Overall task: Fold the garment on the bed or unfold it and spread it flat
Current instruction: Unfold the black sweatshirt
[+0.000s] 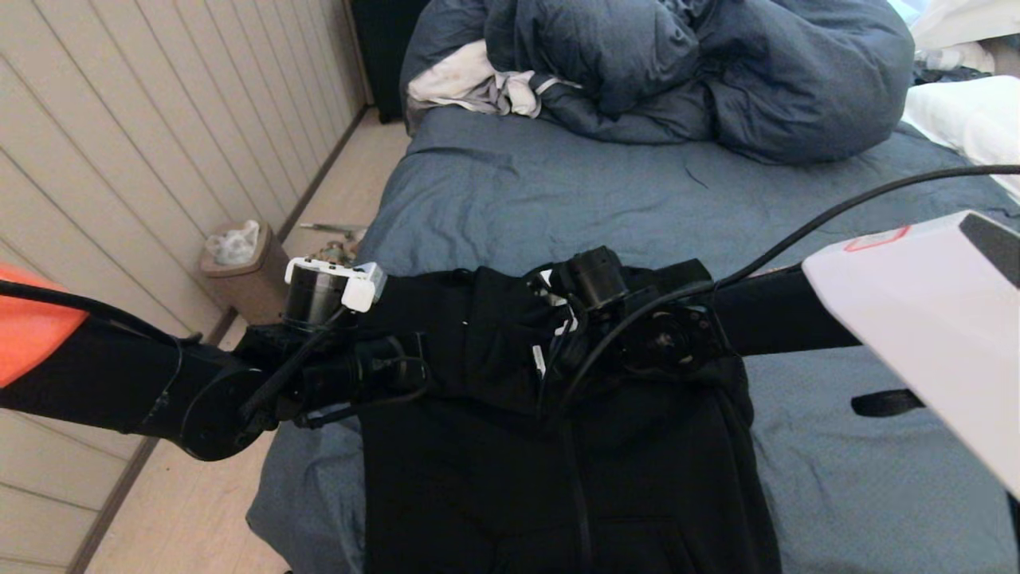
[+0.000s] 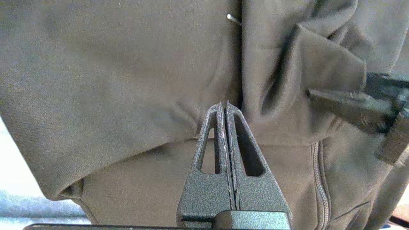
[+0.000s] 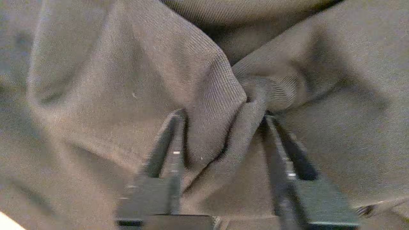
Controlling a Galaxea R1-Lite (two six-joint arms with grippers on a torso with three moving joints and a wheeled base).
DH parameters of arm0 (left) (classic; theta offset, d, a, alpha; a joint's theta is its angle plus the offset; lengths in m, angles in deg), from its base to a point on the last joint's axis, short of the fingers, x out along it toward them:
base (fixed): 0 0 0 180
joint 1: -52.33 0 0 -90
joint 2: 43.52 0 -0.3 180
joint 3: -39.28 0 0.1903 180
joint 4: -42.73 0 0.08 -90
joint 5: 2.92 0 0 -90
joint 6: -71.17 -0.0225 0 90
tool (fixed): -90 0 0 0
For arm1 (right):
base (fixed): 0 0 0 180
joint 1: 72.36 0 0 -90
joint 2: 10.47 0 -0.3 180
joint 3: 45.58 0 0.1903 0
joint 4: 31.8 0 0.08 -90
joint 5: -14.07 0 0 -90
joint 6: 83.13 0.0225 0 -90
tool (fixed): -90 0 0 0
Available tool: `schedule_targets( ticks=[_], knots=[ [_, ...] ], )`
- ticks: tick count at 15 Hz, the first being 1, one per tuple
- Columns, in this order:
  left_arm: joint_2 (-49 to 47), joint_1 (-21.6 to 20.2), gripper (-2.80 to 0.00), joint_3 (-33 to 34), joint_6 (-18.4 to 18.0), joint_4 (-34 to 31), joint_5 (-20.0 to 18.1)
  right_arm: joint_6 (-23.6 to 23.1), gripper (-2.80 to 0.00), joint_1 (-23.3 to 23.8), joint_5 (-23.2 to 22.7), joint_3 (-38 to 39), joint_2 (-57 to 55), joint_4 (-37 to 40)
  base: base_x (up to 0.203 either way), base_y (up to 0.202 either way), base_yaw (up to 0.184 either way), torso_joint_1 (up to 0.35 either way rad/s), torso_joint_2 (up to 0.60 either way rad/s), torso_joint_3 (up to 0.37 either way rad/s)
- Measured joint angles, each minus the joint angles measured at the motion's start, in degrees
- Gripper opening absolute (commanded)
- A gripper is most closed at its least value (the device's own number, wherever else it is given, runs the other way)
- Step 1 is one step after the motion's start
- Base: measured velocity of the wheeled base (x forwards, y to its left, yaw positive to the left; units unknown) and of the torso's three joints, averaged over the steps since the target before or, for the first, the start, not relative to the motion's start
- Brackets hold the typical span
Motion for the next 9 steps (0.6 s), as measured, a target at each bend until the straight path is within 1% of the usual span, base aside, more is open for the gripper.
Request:
schedule_targets(
  ticks=[4,9],
  knots=[
    [-0.33,-0.06,-2.8,0.0,0.41,0.41,0.36,-0.01,-2.8,-0.97,3.3,-5.79,-1.0,0.01,0.0,0.0,0.0,0.0,0.0,0.0],
    [-0.22,-0.04,-2.8,0.17,0.77,0.49,0.43,-0.09,-2.8,-0.75,9.25,-16.52,-2.03,-0.16,0.0,0.0,0.0,0.0,0.0,0.0]
  ],
)
